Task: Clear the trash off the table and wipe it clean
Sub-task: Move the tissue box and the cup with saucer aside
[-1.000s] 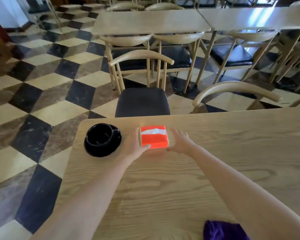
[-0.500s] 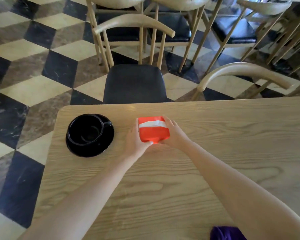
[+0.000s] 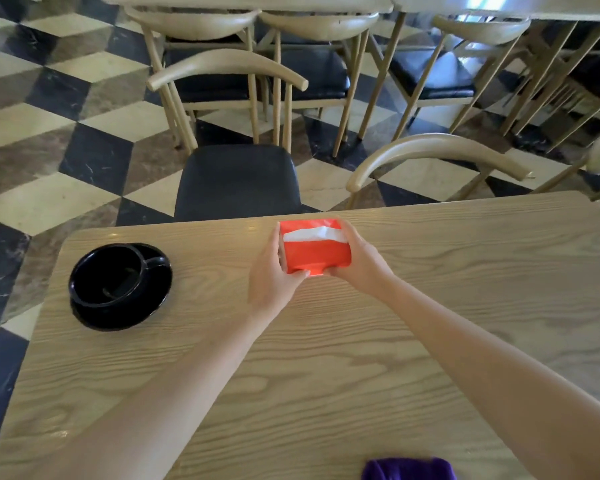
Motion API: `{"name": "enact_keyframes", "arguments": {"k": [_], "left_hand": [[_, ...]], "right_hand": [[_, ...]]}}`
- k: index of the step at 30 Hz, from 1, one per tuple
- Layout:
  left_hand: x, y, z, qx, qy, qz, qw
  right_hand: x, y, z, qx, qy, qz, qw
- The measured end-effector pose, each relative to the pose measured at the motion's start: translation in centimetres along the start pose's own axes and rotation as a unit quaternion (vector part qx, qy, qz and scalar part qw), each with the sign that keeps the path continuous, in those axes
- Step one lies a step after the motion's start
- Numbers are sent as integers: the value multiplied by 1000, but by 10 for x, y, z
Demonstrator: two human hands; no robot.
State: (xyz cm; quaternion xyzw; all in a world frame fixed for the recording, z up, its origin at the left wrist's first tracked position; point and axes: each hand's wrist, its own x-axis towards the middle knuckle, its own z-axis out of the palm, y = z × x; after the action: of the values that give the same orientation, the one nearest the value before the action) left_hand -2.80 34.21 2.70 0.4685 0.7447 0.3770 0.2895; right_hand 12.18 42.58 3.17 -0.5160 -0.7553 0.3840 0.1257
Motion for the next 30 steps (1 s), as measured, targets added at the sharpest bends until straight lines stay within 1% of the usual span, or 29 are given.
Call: {"name": "enact_keyframes", "arguments": {"k": [4,7,10,13,16,21,23,26,30], "left_hand": [[-11,38,51,-6,-21,17,1000],[-13,72,97,-2,-60,22,998],[-10,108,145,4,-99,41,994],[-5,145,187,-3,-117,71,991],[-4,171,226,-16,-132,68,989],[-10,180,281,-24,-167,27,985],[-15,179,298,-46,-161,9,986],[-25,174,316,-79,-158,-23,984],[-36,165,326,-51,-161,-43,985]], "right_hand": [[-25,44,-48,-11,40,22,999],[-45,81,-86,-16,75,40,996],[-58,115,-132,-47,100,57,992],[-64,143,-181,-82,121,59,988],[-67,168,-214,-105,133,69,983],[-79,215,-223,-74,149,109,980],[-83,235,-219,-52,153,118,980],[-86,260,-213,-34,134,144,980],[-88,277,-202,-16,125,154,980]]}}
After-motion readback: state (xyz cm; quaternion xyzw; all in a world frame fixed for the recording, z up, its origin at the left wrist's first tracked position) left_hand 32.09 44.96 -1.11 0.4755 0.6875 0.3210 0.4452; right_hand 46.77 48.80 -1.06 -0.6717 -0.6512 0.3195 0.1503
